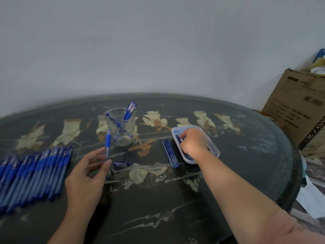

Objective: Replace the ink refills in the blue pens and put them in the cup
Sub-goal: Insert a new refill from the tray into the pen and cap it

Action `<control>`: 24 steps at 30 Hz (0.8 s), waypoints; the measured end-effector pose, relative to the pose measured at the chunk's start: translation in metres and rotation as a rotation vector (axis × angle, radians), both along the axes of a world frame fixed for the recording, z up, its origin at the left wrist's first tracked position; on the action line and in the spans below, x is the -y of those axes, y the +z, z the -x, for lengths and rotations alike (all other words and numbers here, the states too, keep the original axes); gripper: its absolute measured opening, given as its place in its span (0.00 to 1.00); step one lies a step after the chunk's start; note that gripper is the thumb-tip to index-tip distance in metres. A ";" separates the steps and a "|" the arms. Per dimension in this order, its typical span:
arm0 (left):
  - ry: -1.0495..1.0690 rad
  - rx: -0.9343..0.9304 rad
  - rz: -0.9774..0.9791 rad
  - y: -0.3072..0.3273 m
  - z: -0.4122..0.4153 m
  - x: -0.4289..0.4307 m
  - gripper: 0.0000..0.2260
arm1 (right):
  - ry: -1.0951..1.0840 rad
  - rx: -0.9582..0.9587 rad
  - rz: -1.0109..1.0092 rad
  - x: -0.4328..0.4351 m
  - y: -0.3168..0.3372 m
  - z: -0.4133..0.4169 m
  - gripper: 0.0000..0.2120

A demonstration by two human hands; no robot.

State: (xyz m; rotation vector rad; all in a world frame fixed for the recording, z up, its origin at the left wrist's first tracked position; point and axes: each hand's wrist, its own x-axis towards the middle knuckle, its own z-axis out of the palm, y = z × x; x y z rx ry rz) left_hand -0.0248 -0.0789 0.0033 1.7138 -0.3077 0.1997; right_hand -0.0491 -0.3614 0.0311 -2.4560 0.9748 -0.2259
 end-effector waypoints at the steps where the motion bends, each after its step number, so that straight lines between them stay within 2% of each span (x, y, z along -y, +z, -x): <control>1: 0.001 -0.001 0.001 -0.001 0.000 0.000 0.21 | 0.008 -0.005 0.021 -0.001 0.001 0.000 0.13; 7: -0.011 -0.002 -0.006 -0.001 -0.001 -0.001 0.22 | -0.006 0.041 0.002 -0.004 0.009 0.003 0.19; 14: -0.025 -0.006 0.010 0.000 0.000 -0.001 0.21 | -0.016 0.255 -0.218 -0.020 0.032 0.007 0.19; 18: -0.033 0.008 0.030 0.000 0.001 -0.001 0.21 | 0.036 0.381 -0.501 -0.046 0.044 0.011 0.18; 24: -0.077 0.070 -0.002 -0.001 0.004 0.002 0.21 | 0.159 0.468 -0.995 -0.091 0.045 0.024 0.17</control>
